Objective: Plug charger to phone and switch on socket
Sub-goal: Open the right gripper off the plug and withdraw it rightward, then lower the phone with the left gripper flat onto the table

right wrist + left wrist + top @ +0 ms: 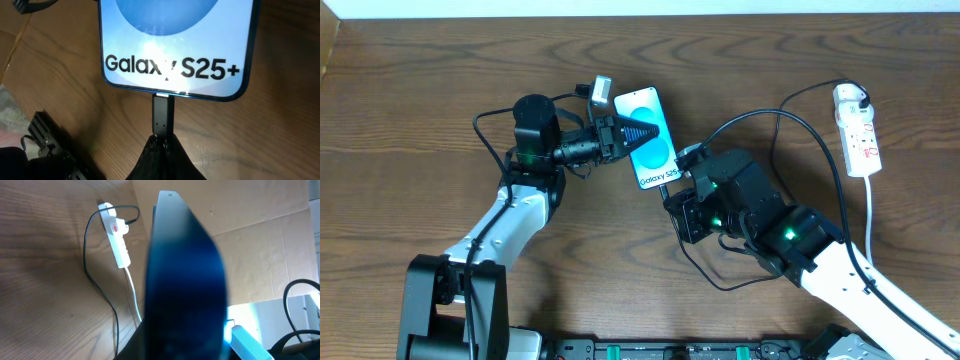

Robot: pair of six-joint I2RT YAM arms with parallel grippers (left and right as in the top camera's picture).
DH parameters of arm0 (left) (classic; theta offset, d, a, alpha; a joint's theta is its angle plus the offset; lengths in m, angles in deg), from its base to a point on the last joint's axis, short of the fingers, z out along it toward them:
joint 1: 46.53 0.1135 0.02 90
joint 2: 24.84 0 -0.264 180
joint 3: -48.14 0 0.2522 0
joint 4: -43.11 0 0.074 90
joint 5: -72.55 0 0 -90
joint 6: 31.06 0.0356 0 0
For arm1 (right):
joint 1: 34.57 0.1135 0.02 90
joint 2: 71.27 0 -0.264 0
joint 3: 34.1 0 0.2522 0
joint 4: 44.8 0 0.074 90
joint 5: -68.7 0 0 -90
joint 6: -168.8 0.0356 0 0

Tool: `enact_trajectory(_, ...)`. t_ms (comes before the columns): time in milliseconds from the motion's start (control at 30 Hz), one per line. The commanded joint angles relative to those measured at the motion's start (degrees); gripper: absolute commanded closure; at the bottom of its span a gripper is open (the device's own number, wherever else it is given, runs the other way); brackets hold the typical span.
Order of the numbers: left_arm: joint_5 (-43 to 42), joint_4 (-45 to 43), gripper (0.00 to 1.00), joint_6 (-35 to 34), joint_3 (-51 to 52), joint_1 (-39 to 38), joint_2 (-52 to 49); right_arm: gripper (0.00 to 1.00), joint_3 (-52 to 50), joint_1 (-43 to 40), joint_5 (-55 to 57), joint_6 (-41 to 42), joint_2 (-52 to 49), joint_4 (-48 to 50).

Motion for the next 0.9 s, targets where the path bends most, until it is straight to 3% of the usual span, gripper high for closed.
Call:
enact_trajectory(0,-8.52,0.46,0.93,0.15,-0.07,-2.86,0.0,0.91,1.62,-0.42,5.51,-1.16,1.75,2.32)
enact_trajectory(67,-8.57,0.46,0.93,0.35,-0.07,-2.86,-0.02,0.82,1.62,-0.42,5.57,-1.18,2.89,1.7)
enact_trajectory(333,-8.57,0.48,0.92,0.33,-0.07,-2.86,-0.02,0.64,1.62,-0.42,5.92,-1.16,9.03,-3.08)
enact_trajectory(600,-8.63,0.92,0.93,0.31,-0.07,-2.86,-0.02,0.34,1.62,-0.46,7.52,-3.74,17.77,-4.68)
enact_trajectory(867,-9.25,0.92,0.93,0.28,-0.07,-2.89,-0.02,0.21,1.62,-0.46,14.64,-3.72,24.15,-5.79)
